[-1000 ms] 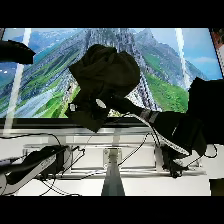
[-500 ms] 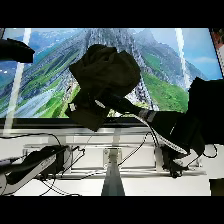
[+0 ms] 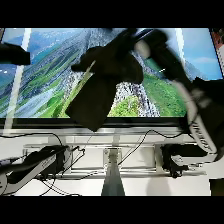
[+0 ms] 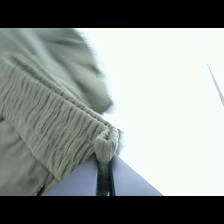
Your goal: Fold the clothes and pants, and hang the long-sleeved shirts on hangers.
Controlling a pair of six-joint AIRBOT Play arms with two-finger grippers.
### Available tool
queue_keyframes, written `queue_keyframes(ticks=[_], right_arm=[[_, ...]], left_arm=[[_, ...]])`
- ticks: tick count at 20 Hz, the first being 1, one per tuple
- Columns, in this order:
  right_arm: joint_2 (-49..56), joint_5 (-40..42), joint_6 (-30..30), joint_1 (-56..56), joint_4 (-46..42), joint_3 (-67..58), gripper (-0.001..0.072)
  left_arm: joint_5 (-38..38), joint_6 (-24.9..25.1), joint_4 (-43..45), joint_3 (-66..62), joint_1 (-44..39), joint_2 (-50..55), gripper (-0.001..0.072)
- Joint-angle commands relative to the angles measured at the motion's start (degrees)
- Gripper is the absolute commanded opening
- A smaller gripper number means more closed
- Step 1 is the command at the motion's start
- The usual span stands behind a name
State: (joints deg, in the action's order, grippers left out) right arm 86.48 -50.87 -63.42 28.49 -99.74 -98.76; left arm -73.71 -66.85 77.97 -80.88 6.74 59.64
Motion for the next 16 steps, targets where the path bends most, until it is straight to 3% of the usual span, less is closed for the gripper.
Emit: queue_keyframes(ticks=[1,4,5,7,12,16], right_arm=[[-5.8,-8.9,-11.7,-14.4,-0.5,-1.9,0.003],[-5.7,-17.9,-13.7,-24.0,2.9,-1.6,0.0031],[-5.6,-19.9,-13.9,-26.9,5.0,-0.8,0.0031],[-5.5,-21.7,-13.9,-30.8,7.1,1.1,0.0031],[-5.5,-21.9,-13.9,-34.0,8.3,2.8,0.0031],[-5.5,-20.1,-13.9,-33.9,11.5,2.8,0.0031]], left_arm=[[0.0,0.0,-8.5,10.8,2.9,0.0,0.0018],[0.9,0.0,-18.7,24.8,3.0,0.0,0.0019],[0.8,0.0,-22.0,29.2,3.0,0.0,0.007],[0.1,0.0,-26.8,37.8,3.0,0.0,0.0497],[-0.3,0.0,-30.1,52.6,2.0,0.0,0.0511],[6.8,0.0,-35.8,59.9,-5.0,0.0,0.0509]])
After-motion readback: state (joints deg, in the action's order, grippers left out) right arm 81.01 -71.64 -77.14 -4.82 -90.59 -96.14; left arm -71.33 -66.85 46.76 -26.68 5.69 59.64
